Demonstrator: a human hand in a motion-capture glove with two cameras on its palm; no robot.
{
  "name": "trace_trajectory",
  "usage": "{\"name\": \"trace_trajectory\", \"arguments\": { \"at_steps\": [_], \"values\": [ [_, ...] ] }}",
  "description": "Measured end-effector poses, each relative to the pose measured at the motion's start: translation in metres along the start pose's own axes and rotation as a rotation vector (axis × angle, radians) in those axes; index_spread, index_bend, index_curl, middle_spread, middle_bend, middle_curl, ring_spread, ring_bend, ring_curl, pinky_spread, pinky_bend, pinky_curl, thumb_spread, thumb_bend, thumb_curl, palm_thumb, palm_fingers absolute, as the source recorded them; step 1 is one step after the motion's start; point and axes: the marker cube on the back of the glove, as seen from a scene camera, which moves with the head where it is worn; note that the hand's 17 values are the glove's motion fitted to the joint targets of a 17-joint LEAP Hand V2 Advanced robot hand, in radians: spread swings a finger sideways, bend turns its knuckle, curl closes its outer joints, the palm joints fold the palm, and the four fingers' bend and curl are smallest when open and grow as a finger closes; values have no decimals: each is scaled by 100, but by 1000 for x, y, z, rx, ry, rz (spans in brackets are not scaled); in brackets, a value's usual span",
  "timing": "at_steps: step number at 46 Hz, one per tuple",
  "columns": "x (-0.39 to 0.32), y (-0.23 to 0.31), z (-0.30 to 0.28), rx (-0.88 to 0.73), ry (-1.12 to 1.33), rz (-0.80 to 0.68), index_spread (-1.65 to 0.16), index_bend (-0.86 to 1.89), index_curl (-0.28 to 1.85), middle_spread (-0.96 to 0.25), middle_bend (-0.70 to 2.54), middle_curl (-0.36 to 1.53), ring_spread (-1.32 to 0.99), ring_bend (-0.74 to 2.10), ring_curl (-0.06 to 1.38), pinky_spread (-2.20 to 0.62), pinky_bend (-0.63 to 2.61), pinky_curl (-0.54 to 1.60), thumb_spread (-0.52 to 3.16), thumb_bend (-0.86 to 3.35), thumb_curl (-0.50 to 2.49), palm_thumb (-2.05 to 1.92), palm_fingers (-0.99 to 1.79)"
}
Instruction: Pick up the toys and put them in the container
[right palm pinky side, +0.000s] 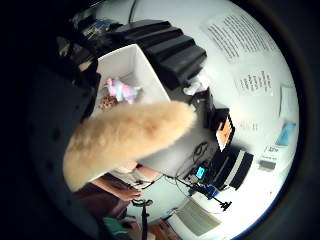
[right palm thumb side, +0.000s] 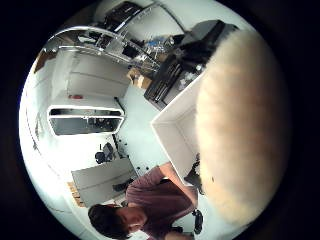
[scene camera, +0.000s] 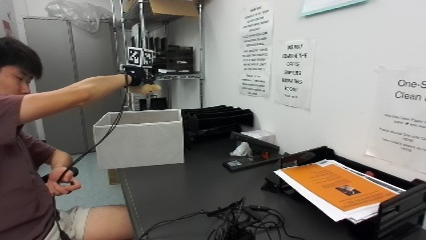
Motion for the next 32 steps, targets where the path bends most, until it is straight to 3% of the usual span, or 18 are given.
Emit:
{"name": "trace_trajectory", "arguments": {
  "at_steps": [6,10,12,13,15,17,25,32],
  "values": [
    [-25,-14,25,-29,-24,-42,-30,98,96,-24,105,82,-39,114,71,-27,96,56,68,-1,88,63,54],
    [-30,-13,48,-177,27,31,-30,93,97,-24,101,81,-37,115,71,-26,96,56,72,-2,87,60,46],
    [-31,-14,59,-251,56,32,-29,87,95,-23,96,79,-35,105,69,-22,96,56,82,-4,83,54,25],
    [-32,-14,64,-278,75,18,-29,88,96,-23,99,80,-34,109,72,-23,96,57,81,-3,84,55,32],
    [-29,-11,73,-320,124,-9,-28,77,92,-20,66,70,-27,89,68,-16,109,60,95,-8,77,42,-25],
    [-26,-9,83,-333,153,-26,-27,61,85,-13,40,62,-19,70,64,-10,120,60,100,-12,71,29,-63],
    [-32,-22,111,-261,6,10,-25,18,64,-2,9,46,-4,29,46,2,111,53,112,-6,57,10,-49],
    [-26,-22,113,-220,-41,8,-24,10,52,2,5,36,3,17,40,6,101,48,118,-3,50,4,-39]
  ]
}}
